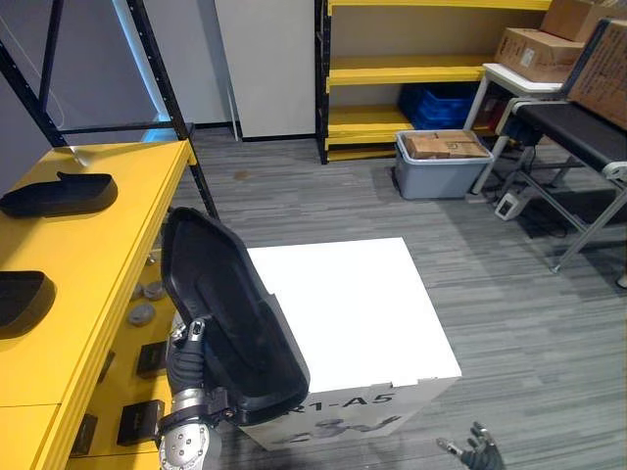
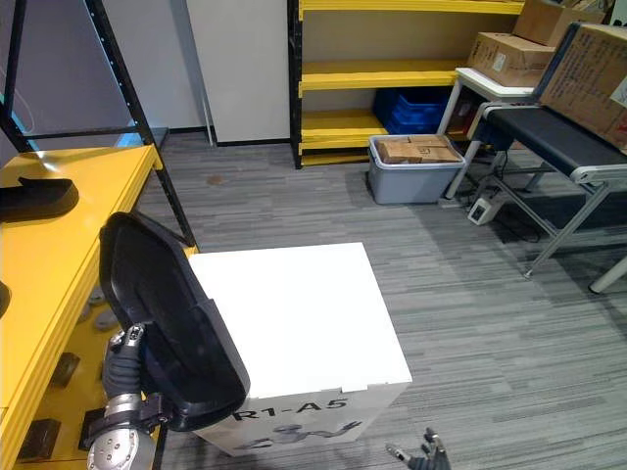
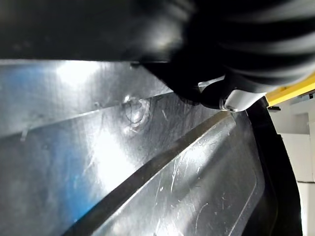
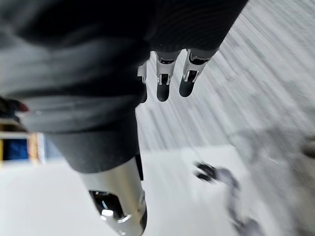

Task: Walk over and take plastic housings, then place them on the shelf

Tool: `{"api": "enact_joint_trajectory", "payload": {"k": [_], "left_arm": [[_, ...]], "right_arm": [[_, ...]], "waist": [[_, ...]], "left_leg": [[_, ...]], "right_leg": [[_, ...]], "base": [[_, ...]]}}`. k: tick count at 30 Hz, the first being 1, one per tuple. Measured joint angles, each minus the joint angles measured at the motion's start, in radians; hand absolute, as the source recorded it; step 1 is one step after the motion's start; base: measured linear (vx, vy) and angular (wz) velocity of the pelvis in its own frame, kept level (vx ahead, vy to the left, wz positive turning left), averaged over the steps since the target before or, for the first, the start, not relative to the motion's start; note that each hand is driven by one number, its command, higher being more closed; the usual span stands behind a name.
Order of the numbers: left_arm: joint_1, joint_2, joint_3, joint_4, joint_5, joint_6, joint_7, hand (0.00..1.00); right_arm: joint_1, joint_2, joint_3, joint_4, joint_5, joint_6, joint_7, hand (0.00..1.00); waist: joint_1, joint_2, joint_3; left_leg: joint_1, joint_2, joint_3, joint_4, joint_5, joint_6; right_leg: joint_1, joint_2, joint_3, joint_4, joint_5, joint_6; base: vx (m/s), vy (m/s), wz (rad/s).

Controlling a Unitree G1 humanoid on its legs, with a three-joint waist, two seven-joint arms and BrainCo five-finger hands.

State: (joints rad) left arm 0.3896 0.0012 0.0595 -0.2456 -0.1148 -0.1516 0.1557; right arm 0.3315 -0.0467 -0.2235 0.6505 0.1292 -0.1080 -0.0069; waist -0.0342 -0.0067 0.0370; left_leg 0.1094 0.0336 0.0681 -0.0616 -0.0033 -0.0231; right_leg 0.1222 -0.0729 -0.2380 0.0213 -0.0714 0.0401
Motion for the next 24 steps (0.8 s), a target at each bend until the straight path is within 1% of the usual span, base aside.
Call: {"api": "enact_joint_trajectory", "payload": {"k": [1, 6, 10, 16, 21, 24], "left_arm": [[0.000, 0.003, -0.014, 0.003, 0.000, 0.000, -0.005, 1.00], [-0.001, 0.010, -0.051, 0.042, 0.000, -0.001, -0.011, 1.00], [0.000, 0.014, -0.059, 0.072, 0.000, 0.000, -0.013, 1.00], [0.000, 0.027, -0.077, 0.078, -0.001, 0.000, -0.012, 1.00], [-0.003, 0.048, -0.091, 0.080, 0.000, 0.000, -0.010, 1.00], [-0.008, 0.046, -0.095, 0.076, 0.000, 0.000, -0.005, 1.00]], "right_arm": [[-0.008, 0.007, 0.012, 0.020, -0.001, 0.007, 0.003, 0.00], [-0.025, 0.012, 0.042, 0.072, -0.043, 0.009, 0.013, 0.00], [-0.025, 0.015, 0.068, 0.089, -0.047, 0.009, 0.013, 0.00], [-0.050, 0.005, 0.077, 0.119, -0.077, 0.010, 0.013, 0.00], [-0.065, 0.001, 0.095, 0.134, -0.087, 0.010, 0.013, 0.00], [-0.094, -0.025, 0.138, 0.175, -0.088, 0.010, 0.010, 0.00]], "waist": [[0.000, 0.000, 0.000], [0.003, 0.000, -0.003], [0.003, -0.001, -0.005], [0.011, -0.002, -0.007], [0.017, -0.008, -0.006], [0.036, -0.009, -0.004]], "left_leg": [[0.001, 0.000, 0.000, 0.000, 0.001, -0.001], [0.014, 0.000, -0.002, -0.003, 0.003, -0.002], [0.014, 0.000, -0.012, -0.012, 0.014, -0.002], [0.017, 0.001, -0.021, -0.024, 0.026, -0.003], [0.015, -0.005, -0.069, -0.024, 0.036, -0.005], [-0.011, -0.013, -0.121, -0.011, 0.047, -0.004]], "right_leg": [[0.001, 0.000, -0.001, 0.000, 0.000, 0.000], [0.014, 0.000, -0.004, 0.000, 0.000, 0.000], [0.014, 0.000, -0.020, -0.001, 0.000, 0.000], [0.016, 0.002, -0.027, -0.003, 0.003, -0.003], [0.044, 0.001, -0.078, -0.016, 0.004, -0.004], [0.051, -0.003, -0.124, -0.015, 0.001, -0.005]], "base": [[0.00, 0.000, 0.00], [-0.01, -0.002, 0.00], [-0.04, -0.018, 0.09], [-0.02, -0.007, 0.04], [-0.02, -0.027, 0.27], [-0.03, -0.035, 0.52]]}}
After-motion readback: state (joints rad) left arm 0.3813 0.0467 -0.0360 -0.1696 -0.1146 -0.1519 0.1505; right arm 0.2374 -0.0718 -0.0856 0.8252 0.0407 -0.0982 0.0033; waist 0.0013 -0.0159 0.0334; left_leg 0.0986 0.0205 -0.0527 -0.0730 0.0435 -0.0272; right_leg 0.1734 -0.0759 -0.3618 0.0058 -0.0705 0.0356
